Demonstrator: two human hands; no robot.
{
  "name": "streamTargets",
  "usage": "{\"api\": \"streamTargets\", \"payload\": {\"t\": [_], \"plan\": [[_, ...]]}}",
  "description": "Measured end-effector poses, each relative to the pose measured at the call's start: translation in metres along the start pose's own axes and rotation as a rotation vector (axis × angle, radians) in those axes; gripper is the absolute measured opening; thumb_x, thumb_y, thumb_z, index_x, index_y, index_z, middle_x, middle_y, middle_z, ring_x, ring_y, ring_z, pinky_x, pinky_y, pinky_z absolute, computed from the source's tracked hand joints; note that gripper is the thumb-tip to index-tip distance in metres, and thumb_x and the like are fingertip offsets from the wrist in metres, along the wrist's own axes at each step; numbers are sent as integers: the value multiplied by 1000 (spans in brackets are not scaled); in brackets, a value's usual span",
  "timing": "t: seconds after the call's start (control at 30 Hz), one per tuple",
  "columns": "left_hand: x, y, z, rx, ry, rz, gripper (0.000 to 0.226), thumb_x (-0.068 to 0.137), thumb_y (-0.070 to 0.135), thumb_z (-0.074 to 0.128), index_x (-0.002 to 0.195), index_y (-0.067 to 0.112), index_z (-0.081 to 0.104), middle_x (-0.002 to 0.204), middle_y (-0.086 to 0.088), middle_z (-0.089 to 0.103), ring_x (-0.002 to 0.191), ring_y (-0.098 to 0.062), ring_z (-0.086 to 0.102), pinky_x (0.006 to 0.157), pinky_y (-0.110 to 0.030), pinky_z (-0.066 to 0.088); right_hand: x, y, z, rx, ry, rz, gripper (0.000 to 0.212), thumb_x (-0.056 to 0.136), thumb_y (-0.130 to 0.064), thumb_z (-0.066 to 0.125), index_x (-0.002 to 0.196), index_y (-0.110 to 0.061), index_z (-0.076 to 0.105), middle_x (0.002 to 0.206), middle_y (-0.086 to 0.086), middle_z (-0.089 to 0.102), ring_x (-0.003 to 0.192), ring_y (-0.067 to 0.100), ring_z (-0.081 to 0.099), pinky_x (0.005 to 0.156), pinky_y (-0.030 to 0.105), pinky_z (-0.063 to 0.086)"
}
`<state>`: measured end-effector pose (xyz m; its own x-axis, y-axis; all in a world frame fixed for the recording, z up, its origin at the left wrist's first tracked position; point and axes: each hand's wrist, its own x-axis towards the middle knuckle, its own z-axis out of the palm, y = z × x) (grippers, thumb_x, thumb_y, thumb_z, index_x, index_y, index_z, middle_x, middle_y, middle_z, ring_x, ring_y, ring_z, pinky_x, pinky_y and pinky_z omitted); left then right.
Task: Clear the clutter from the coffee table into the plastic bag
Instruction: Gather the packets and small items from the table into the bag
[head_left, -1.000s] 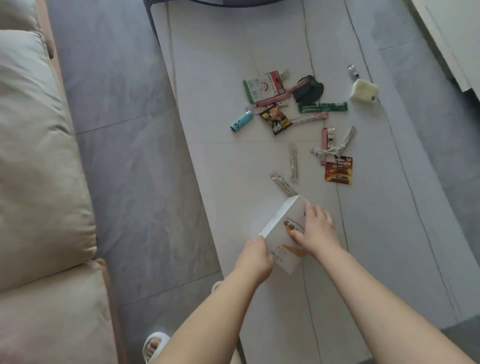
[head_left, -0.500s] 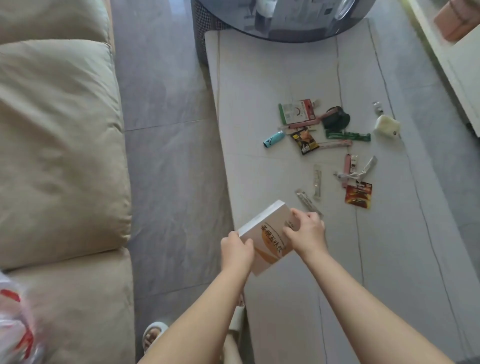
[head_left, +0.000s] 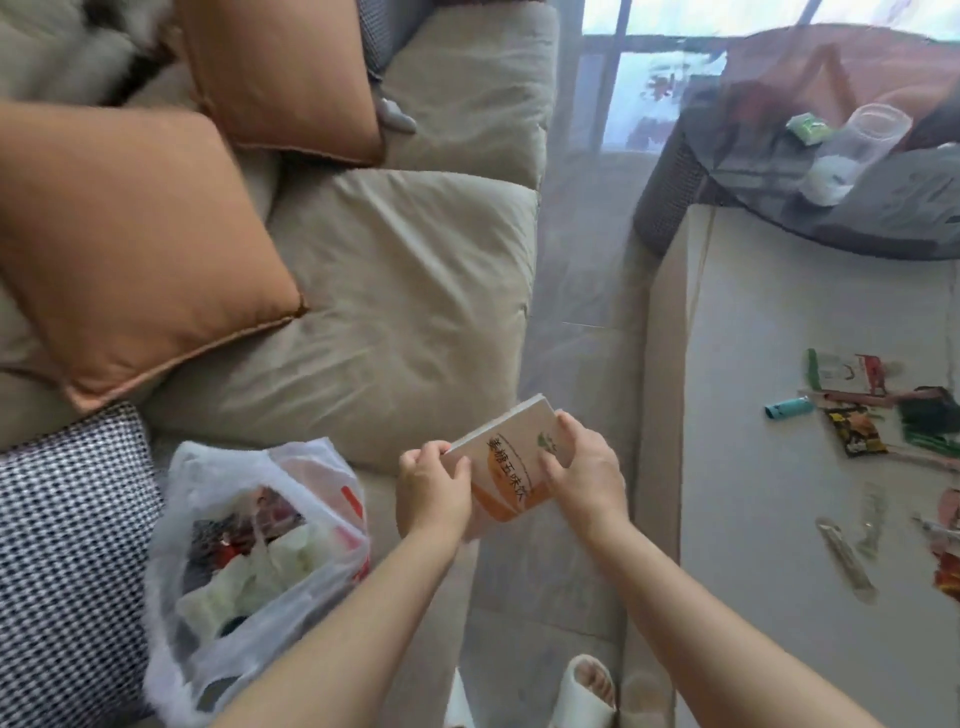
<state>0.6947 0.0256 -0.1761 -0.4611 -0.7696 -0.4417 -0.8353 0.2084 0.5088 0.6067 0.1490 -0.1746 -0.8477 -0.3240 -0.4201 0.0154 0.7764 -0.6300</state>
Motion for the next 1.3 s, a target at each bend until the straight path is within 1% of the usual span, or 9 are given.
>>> {"api": "streamTargets", "payload": {"t": [0.37, 0.67, 0.73, 0.83, 0.93, 1.0, 1.07, 1.17, 1.3], "plan": [[27, -157, -180, 6, 170, -271, 32, 96, 32, 53, 122, 12, 55, 127, -10, 52, 111, -26, 56, 89, -34, 49, -62, -180, 159, -211, -269, -299, 49, 90, -22, 52, 136, -31, 41, 128, 2, 54, 116, 26, 49, 96, 40, 41], [43, -257, -206, -12, 10, -593, 34, 99, 20, 44, 129, 6, 47, 122, -13, 58, 99, -28, 63, 68, -33, 51, -86, -224, 255, -440, -465, -442, 37, 84, -13, 43, 119, -22, 48, 106, 6, 64, 99, 27, 58, 80, 38, 51], [47, -269, -204, 6, 1, -630, 32, 101, 16, 38, 131, 8, 46, 117, -11, 61, 96, -27, 64, 72, -34, 52, -82, -229, 269, -490, -499, -516, 36, 85, -10, 43, 118, -20, 54, 104, 5, 66, 98, 25, 59, 83, 39, 51], [51, -278, -202, 85, -23, -630, 35, 102, 17, 32, 135, 14, 42, 117, -8, 62, 96, -26, 63, 76, -35, 52, -74, -235, 287, -579, -512, -623, 29, 82, -10, 46, 107, -20, 57, 104, 0, 66, 97, 23, 59, 85, 40, 50], [58, -283, -196, 168, -77, -607, 38, 101, 24, 35, 138, 17, 38, 119, -8, 62, 101, -27, 63, 75, -36, 53, -66, -234, 301, -650, -553, -638, 18, 83, -8, 44, 94, -21, 47, 111, 1, 62, 100, 24, 57, 83, 38, 49], [64, -282, -194, 240, -127, -585, 40, 100, 27, 39, 138, 16, 39, 120, -8, 61, 105, -27, 62, 75, -36, 49, -61, -231, 306, -662, -608, -605, 32, 84, -2, 46, 112, -15, 47, 124, 4, 56, 109, 27, 54, 89, 39, 47], [68, -278, -192, 368, -163, -542, 45, 98, 34, 45, 138, 14, 40, 127, -7, 58, 115, -26, 56, 85, -37, 44, -57, -227, 308, -725, -611, -624, 47, 85, -1, 48, 130, -12, 40, 134, 4, 50, 117, 27, 50, 91, 36, 45], [71, -265, -186, 580, -135, -422, 67, 92, 53, 46, 142, 9, 35, 142, -8, 45, 130, -24, 38, 101, -37, 33, -50, -222, 302, -819, -526, -744, 47, 86, -6, 51, 131, -13, 41, 134, 3, 49, 125, 25, 42, 93, 34, 40], [73, -258, -172, 544, -95, -297, 83, 92, 36, 55, 152, 11, 3, 147, -16, 30, 131, -29, 39, 105, -36, 37, -43, -220, 292, -898, -396, -933, 38, 90, -14, 46, 128, -19, 51, 148, 5, 32, 138, 27, 24, 103, 35, 26]]}}
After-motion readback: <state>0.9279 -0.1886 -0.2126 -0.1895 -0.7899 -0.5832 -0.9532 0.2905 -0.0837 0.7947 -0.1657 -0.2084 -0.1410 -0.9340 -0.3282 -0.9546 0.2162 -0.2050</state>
